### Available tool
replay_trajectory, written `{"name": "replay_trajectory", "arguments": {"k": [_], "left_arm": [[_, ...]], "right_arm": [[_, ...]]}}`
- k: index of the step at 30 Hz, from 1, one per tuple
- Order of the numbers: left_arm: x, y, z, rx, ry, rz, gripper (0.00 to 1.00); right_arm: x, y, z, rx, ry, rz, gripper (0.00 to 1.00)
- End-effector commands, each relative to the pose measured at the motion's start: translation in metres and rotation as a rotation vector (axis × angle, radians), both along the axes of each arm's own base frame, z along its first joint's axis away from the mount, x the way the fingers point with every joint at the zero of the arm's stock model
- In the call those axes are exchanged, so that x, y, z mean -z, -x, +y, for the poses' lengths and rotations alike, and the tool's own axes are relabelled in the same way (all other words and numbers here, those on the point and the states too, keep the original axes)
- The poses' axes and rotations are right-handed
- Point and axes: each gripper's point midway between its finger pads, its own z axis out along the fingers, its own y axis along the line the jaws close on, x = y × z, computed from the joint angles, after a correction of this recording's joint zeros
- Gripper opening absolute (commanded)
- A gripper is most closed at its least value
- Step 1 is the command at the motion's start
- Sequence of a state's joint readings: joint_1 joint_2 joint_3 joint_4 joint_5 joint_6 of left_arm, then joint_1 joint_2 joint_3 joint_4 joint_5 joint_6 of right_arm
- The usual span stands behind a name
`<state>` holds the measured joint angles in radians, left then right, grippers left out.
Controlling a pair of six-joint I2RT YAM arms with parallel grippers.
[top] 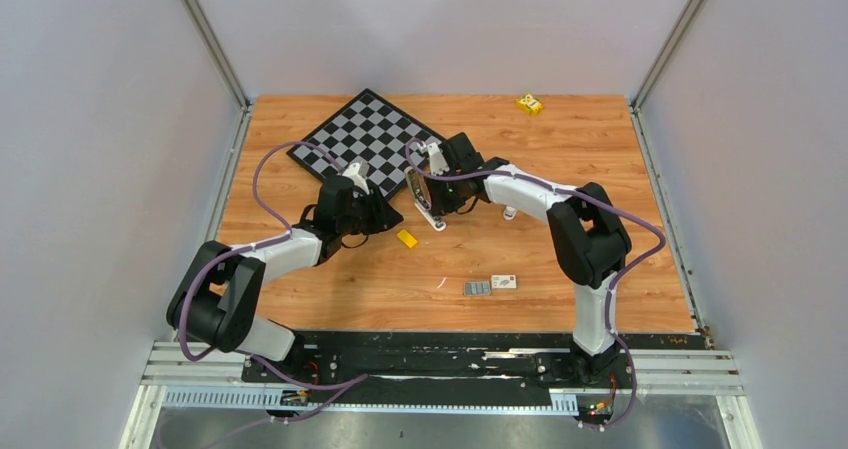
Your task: Load the staples into the stapler
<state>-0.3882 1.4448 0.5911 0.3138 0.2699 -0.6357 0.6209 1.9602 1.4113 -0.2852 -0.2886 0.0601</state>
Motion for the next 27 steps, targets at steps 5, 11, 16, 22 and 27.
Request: {"name": "replay_trajectory", "arguments": {"k": [5,11,16,22,27], "left_arm": [[-0.005,-0.005,0.0,0.006,0.01,-0.029,0.41],[-0.004,-0.004,0.0,0.006,0.01,-0.028,0.41],[-0.004,-0.005,0.0,0.006,0.01,-0.029,0.41],[-0.004,-0.005,-0.001,0.007,0.011,-0.03,0.4],[-0.004,-0.005,-0.001,0.007,0.011,-0.029,0.41]], "right_arm": [[-0.024,-0.004,-0.001,0.02,-0.037,-0.016,0.18],[-0.022,-0.003,-0.001,0.02,-0.037,-0.006,0.18],[-0.019,0.0,0.0,0.019,-0.041,0.007,0.17],[-0.012,0.003,0.001,0.02,-0.034,0.017,0.17],[-0.011,0.003,0.001,0.019,-0.033,0.018,0.17]]}}
